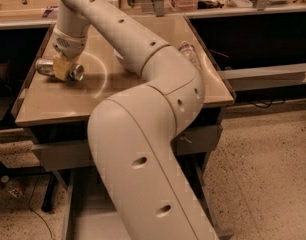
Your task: Place redbull can into middle drawer
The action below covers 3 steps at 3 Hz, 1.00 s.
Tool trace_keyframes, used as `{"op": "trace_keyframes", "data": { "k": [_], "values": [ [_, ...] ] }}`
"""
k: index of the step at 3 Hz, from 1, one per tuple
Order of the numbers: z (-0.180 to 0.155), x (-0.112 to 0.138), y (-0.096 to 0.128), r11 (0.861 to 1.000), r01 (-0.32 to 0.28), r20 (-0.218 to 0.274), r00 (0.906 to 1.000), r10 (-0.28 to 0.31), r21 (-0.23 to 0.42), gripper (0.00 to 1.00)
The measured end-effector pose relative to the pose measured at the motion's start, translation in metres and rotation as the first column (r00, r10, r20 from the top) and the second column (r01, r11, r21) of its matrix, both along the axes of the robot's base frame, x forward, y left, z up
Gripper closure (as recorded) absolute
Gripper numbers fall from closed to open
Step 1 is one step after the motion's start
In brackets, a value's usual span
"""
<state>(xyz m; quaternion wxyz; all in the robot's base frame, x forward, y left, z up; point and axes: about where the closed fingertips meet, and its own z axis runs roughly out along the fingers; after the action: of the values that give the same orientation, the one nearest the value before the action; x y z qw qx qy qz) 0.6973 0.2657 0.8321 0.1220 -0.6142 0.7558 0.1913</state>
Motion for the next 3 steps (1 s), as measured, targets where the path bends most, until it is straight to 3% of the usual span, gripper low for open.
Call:
{"op": "trace_keyframes", "data": {
  "k": [2,3],
  "values": [
    [0.013,-0.042,-0.032,0.995,0.075,-0.07,0.9951,-0.07,0.072,1.0],
    [0.004,-0.081,-0.057,0.991,0.128,-0.111,0.9864,-0.122,0.049,1.0]
  ]
}}
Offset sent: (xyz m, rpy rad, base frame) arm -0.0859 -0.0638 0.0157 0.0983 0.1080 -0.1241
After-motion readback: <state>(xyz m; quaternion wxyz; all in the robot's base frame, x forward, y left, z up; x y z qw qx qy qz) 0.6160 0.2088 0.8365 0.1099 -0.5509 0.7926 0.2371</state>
